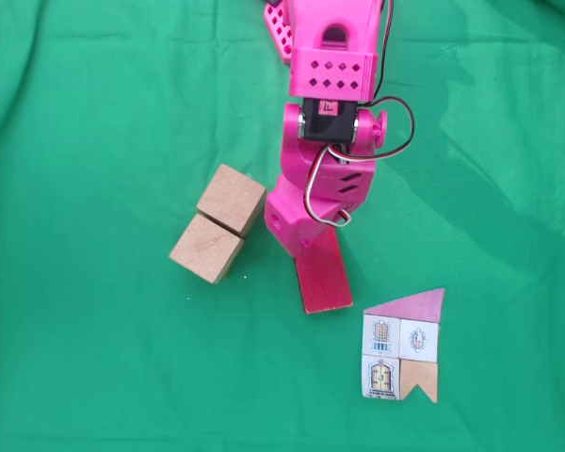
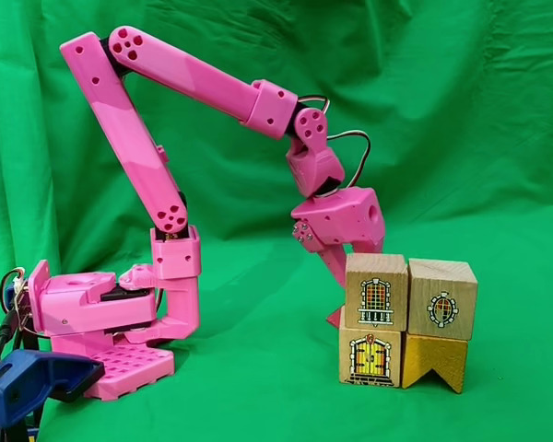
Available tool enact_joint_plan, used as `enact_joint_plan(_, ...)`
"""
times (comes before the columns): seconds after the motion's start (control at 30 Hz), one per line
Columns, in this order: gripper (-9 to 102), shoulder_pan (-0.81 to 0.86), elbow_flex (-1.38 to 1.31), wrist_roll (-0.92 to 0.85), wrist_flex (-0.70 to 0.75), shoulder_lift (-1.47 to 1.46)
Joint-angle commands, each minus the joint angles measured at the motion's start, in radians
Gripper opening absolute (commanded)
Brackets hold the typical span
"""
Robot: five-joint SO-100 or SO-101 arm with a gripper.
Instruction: Grasp some building blocks and build the house on the picture.
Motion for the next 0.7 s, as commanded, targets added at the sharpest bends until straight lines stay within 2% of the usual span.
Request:
enact_joint_plan(0.0, 1, 0.002, -0.071, -0.003, -0.008, 0.0)
enact_joint_plan(0.5, 1, -0.003, -0.095, -0.017, -0.009, -0.006)
enact_joint_plan(0.67, 8, -0.005, -0.109, -0.02, -0.008, -0.008)
